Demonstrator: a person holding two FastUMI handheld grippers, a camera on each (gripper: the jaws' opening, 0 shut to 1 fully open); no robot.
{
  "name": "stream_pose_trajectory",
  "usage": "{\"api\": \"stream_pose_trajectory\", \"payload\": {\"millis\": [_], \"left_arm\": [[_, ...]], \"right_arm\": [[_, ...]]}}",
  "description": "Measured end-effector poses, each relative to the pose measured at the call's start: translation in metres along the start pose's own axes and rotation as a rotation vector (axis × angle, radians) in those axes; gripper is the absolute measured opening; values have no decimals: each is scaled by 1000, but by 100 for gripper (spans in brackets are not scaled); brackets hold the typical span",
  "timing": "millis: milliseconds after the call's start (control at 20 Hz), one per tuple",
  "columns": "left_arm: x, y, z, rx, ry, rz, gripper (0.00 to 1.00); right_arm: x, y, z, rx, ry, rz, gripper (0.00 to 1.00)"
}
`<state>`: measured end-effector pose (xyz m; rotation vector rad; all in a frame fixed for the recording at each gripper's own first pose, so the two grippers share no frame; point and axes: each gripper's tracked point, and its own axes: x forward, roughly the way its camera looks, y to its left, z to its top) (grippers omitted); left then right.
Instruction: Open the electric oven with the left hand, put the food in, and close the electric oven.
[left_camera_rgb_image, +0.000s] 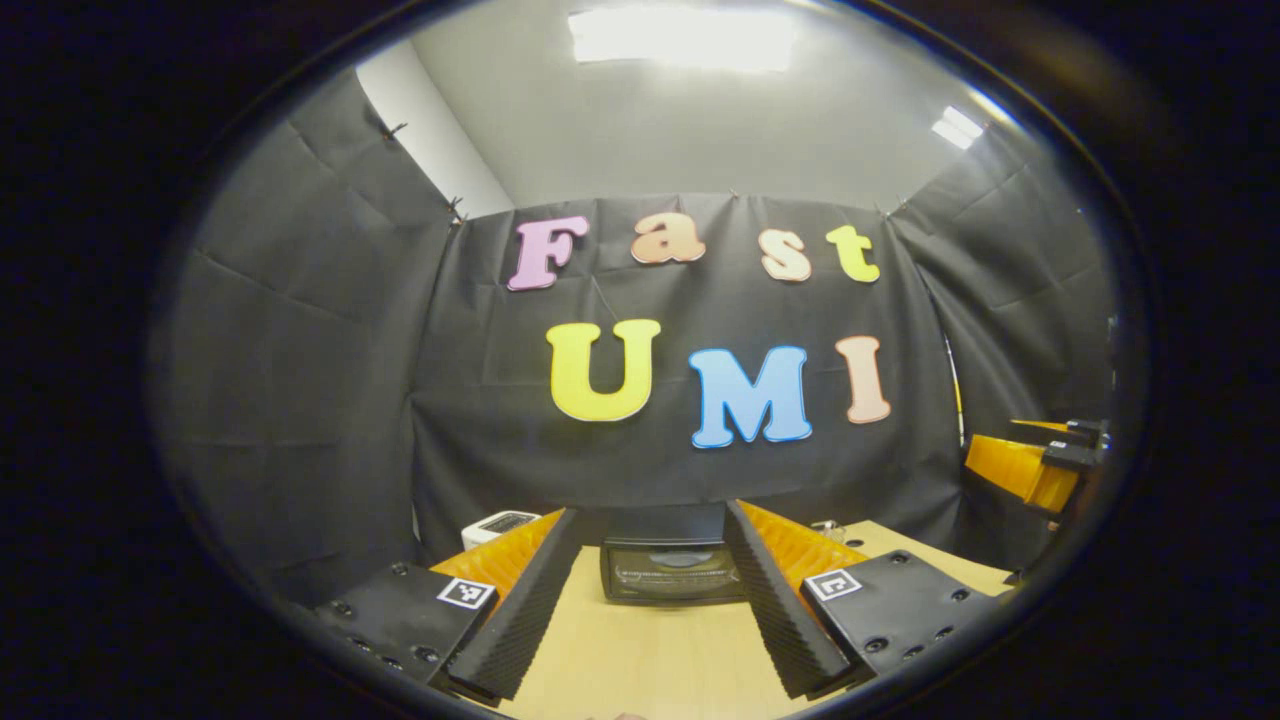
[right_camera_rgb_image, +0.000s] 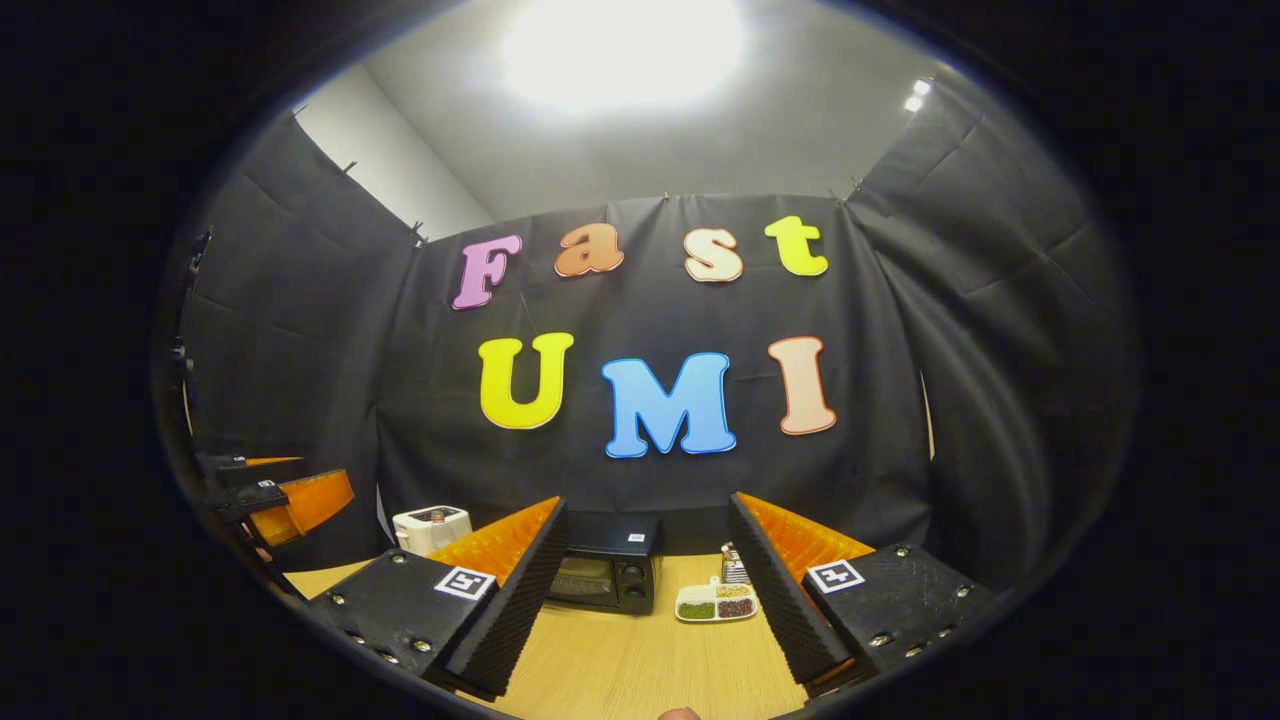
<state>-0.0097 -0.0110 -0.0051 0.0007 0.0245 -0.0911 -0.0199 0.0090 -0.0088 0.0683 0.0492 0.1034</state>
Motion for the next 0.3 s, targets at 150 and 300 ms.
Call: {"api": "stream_pose_trajectory", "payload": {"millis": [150, 300], "left_arm": [[-6, 8, -1, -17, -3, 8, 95], [-9, 16, -4, -22, 4, 12, 100]], "right_arm": [[0, 11, 5, 1, -18, 9, 98], [1, 22, 11, 4, -38, 23, 98]]}}
